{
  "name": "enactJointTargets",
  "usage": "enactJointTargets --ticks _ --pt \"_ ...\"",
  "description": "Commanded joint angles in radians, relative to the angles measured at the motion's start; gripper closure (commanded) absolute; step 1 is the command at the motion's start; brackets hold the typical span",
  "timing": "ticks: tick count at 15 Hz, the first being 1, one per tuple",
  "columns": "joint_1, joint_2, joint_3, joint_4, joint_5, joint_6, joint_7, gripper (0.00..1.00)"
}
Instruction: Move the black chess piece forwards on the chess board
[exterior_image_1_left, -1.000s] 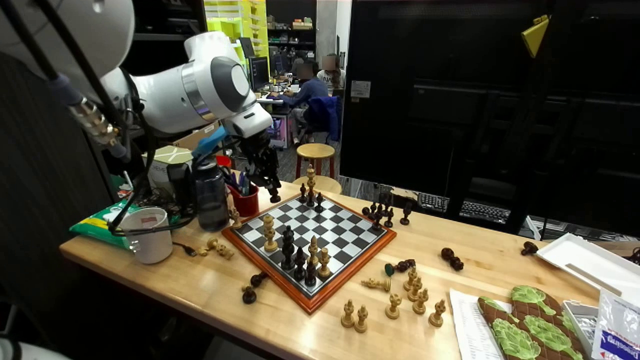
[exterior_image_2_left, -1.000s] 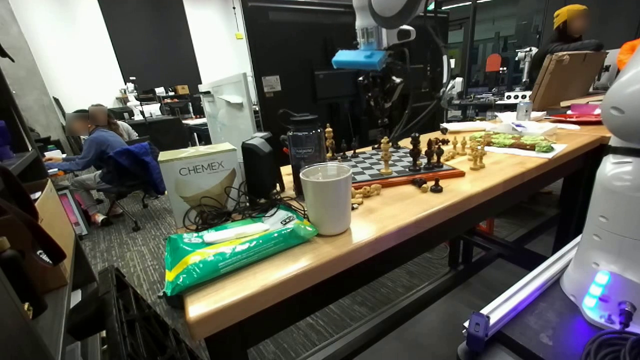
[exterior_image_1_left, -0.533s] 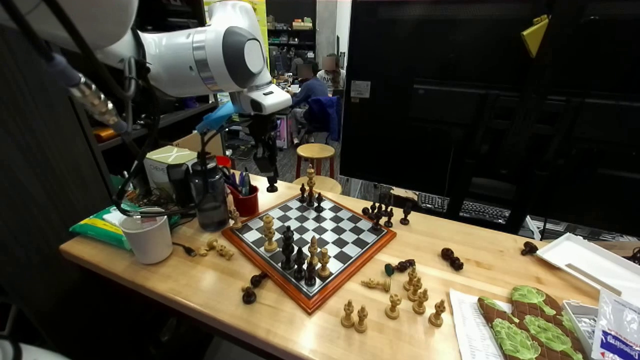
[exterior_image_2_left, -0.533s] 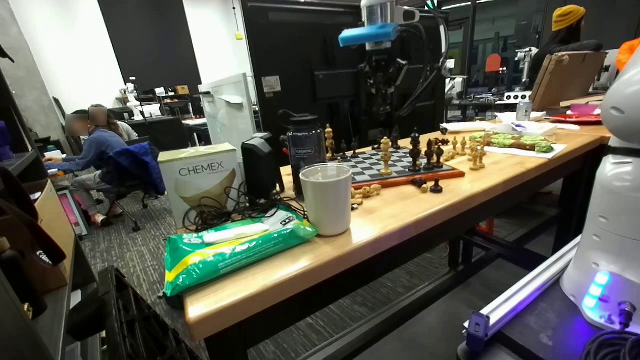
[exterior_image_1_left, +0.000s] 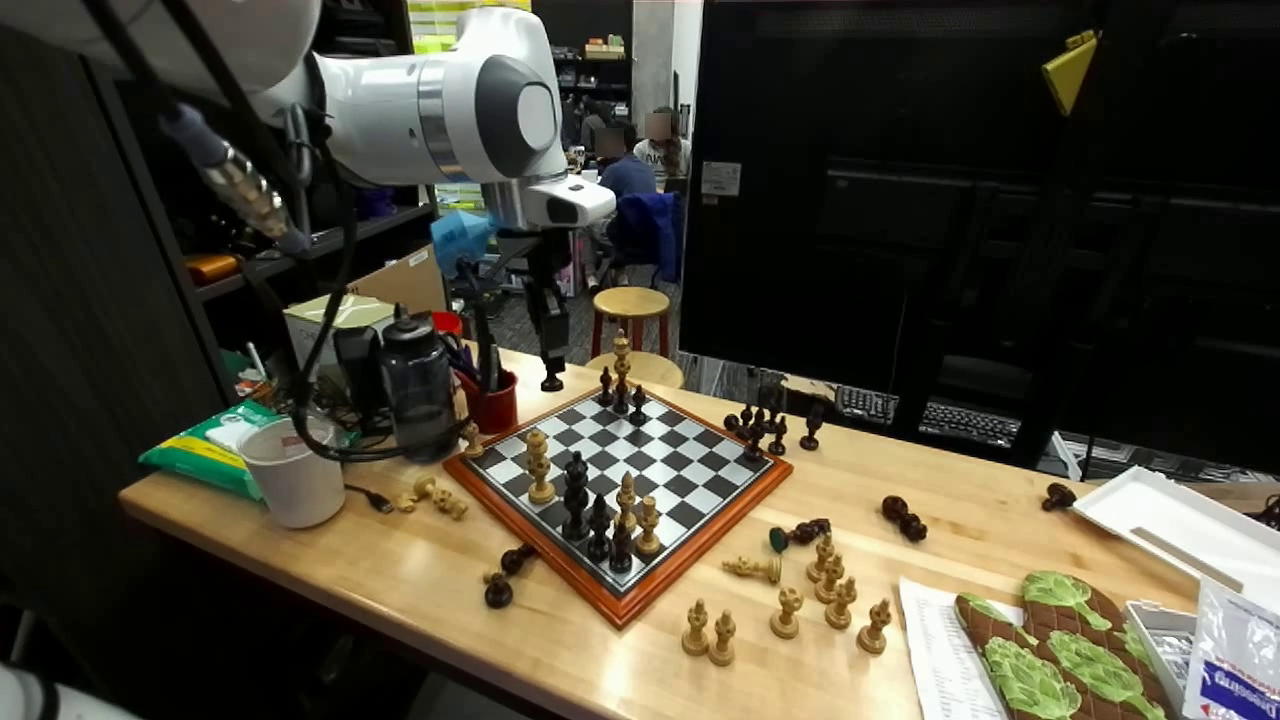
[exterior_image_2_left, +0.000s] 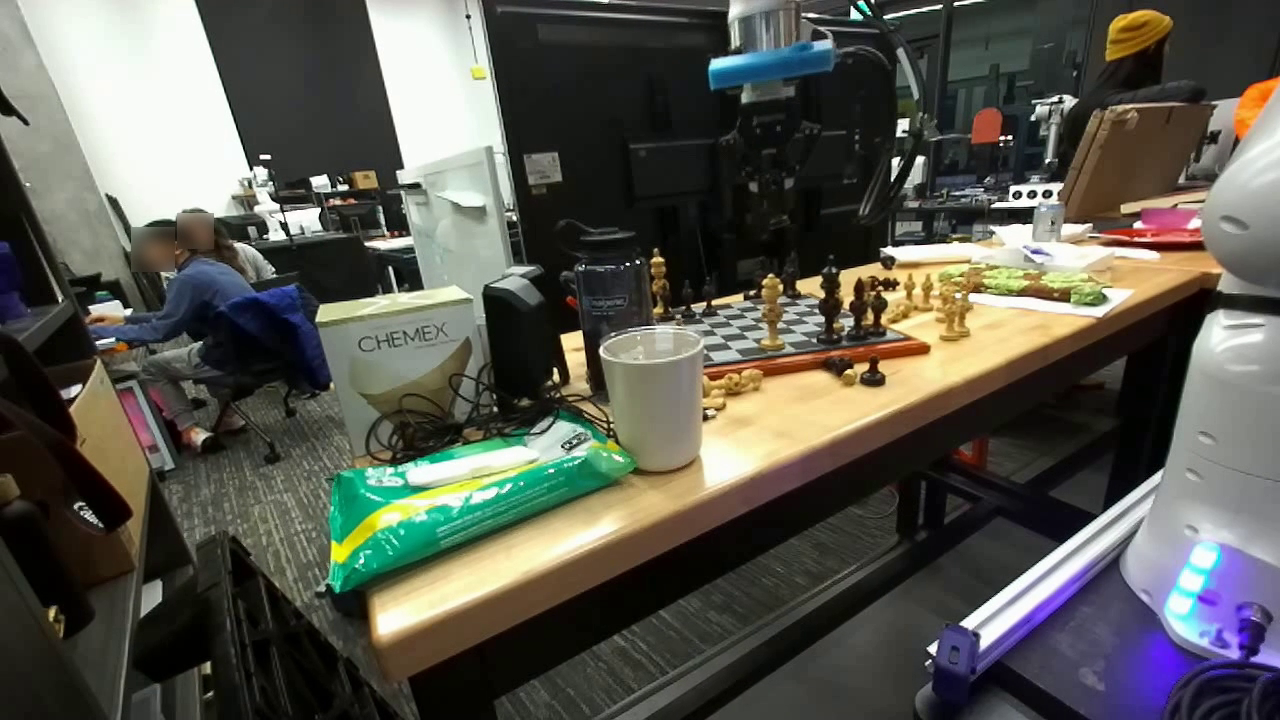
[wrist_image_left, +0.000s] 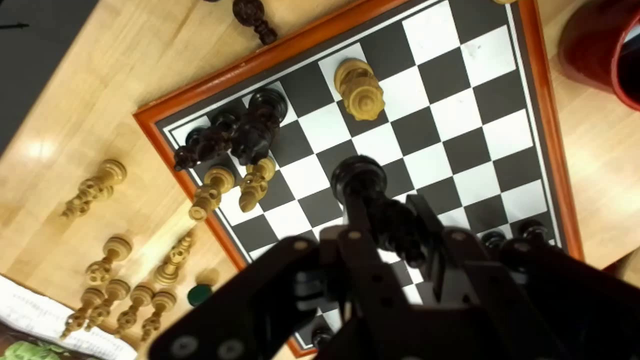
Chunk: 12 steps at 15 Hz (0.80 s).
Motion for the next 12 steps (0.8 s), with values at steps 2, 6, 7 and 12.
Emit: enactJointTargets --ticks 2,6,7,12 --pt "0.006 0.027 -0.033 0.008 0.096 0.045 -0.298 0.94" --pt "0.001 0.057 -0.047 0.023 0.185 0.035 -0.521 0.94" --pt "-0.003 0.063 -0.044 0.027 0.186 0.027 -0.544 0.94" --pt "-0.015 0.113 -0.04 0.054 0.154 0.057 -0.562 0.94"
